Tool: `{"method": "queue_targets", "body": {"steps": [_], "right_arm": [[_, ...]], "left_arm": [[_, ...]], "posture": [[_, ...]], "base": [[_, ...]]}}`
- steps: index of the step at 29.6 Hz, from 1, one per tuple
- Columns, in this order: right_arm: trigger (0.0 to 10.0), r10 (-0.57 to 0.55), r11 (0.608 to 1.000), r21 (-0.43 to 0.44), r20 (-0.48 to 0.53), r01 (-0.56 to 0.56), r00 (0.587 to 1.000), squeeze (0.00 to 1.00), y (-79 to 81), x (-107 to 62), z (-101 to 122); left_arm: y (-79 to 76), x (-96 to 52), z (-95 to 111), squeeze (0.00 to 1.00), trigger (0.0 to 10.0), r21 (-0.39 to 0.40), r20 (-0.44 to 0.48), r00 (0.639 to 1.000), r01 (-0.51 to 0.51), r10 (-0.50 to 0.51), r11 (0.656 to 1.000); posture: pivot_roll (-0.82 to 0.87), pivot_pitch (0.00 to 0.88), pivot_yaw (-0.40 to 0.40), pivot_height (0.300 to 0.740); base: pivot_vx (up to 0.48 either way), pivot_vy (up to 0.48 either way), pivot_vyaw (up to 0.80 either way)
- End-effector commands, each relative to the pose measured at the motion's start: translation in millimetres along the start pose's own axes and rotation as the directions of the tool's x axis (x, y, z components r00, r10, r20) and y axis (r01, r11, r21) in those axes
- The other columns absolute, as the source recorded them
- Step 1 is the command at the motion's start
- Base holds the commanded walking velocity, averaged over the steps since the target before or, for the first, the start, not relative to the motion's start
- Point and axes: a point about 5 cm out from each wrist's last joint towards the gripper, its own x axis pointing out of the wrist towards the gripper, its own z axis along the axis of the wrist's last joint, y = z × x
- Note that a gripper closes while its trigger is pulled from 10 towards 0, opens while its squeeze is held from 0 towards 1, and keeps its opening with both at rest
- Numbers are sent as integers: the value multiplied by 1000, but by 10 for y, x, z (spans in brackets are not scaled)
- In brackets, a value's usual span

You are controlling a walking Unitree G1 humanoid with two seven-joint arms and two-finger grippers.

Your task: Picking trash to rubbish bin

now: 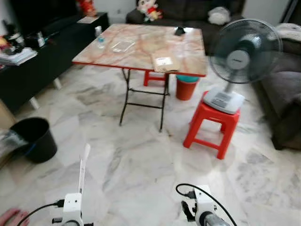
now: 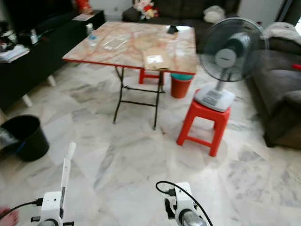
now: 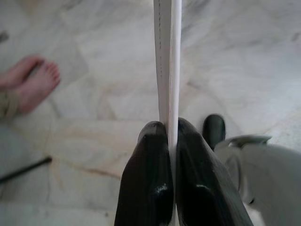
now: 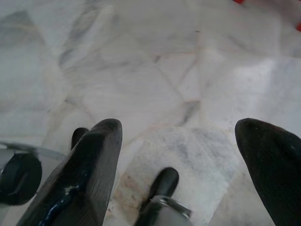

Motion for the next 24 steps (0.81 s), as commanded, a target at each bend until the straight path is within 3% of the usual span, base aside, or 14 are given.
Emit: {"method": "queue_targets", "body": {"steps": [1, 4, 13, 21, 24], "right_arm": [[10000, 1, 1000, -3, -13, -1, 1000, 0, -2, -5, -29], [10000, -3, 1000, -4, -23, 3, 1000, 0, -7, -10, -53], [10000, 32, 999, -4, -16, -32, 999, 0, 47, 2, -19], [10000, 20, 1000, -17, -12, -20, 1000, 0, 35, 2, -14], [10000, 16, 999, -32, -15, -16, 1000, 0, 31, -2, -28]], "left_arm": [[11, 2, -4, 0, 10000, 15, -7, 1000, -11, 11, 1000], [5, -1, -15, 0, 10000, 10, -12, 1000, -12, 12, 1000], [10, -9, -53, 0, 10000, 19, -27, 999, -37, 38, 999], [11, -20, -95, 0, 10000, 36, -39, 998, -37, 38, 999], [9, -17, -88, 0, 10000, 43, -39, 999, -36, 38, 998]], "posture": [[-3, 34, -12, 740], [-7, 33, -11, 740], [-24, 26, -13, 740], [-30, 16, -4, 740], [-30, 10, 0, 740]], "base": [[0, 0, 788], [0, 0, 677], [0, 0, 0], [402, 0, 0], [480, 0, 627]]}}
